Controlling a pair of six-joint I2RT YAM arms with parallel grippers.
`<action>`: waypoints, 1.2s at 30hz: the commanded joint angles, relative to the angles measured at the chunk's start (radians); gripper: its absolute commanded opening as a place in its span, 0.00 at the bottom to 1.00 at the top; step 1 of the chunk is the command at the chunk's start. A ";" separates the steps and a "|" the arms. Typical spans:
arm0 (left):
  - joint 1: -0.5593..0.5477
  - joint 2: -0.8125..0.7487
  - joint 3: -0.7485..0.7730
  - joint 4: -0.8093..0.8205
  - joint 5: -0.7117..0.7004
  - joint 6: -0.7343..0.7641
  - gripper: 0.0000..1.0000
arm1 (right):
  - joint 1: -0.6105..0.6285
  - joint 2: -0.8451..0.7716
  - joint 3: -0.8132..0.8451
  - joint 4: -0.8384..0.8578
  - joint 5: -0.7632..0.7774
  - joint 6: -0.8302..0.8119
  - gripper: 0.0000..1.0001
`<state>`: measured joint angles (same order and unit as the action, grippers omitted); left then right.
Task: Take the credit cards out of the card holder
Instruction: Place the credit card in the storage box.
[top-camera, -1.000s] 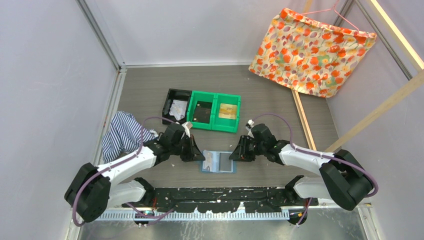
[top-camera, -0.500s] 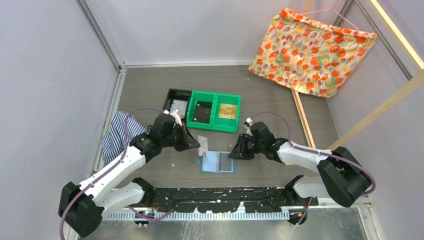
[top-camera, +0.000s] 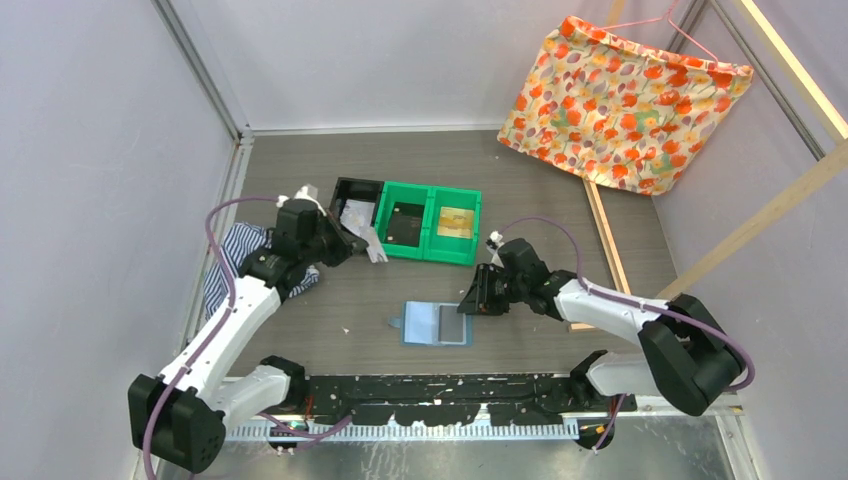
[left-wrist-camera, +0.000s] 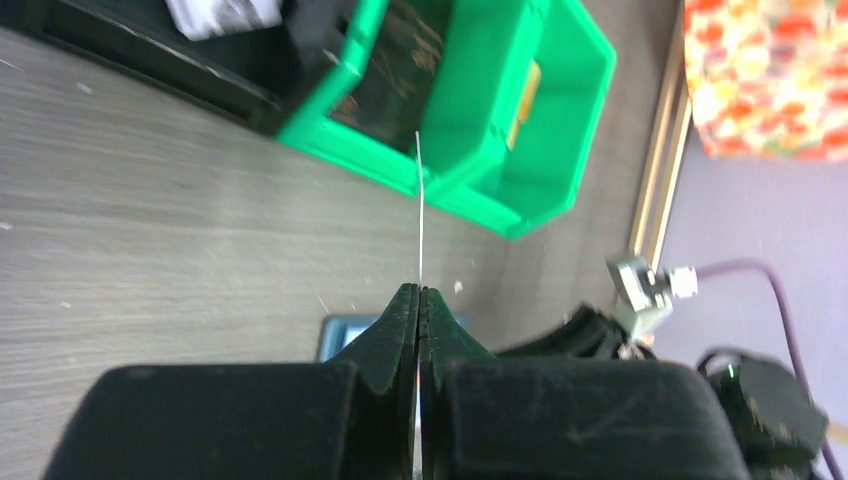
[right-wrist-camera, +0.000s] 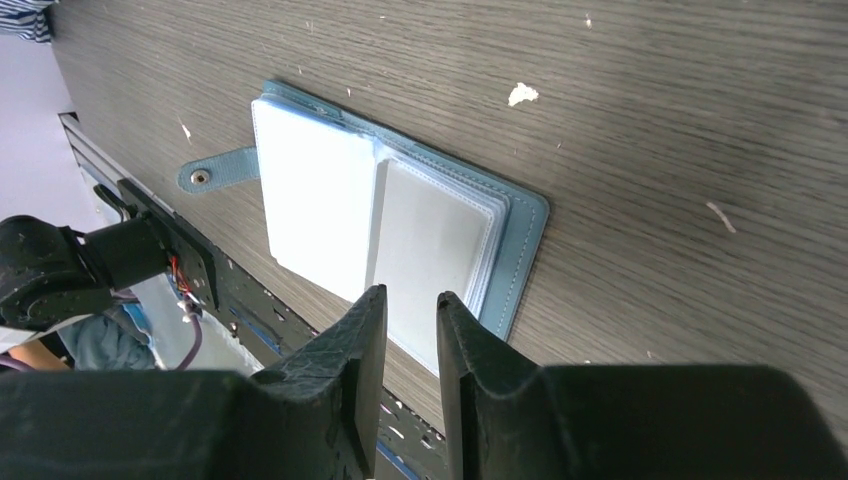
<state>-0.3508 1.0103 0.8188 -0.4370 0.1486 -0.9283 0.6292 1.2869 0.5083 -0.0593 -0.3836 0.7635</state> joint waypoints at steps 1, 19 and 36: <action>0.036 -0.004 -0.007 0.108 -0.192 -0.058 0.01 | -0.016 -0.066 0.048 -0.066 0.036 -0.047 0.31; 0.037 0.238 -0.017 0.441 -0.601 -0.365 0.01 | -0.019 -0.133 0.063 -0.146 0.059 -0.030 0.30; 0.035 0.509 -0.019 0.612 -0.570 -0.503 0.01 | -0.020 -0.247 0.016 -0.208 0.099 0.021 0.31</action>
<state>-0.3176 1.4921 0.7765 0.0956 -0.4030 -1.3918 0.6132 1.0840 0.5327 -0.2661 -0.3084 0.7597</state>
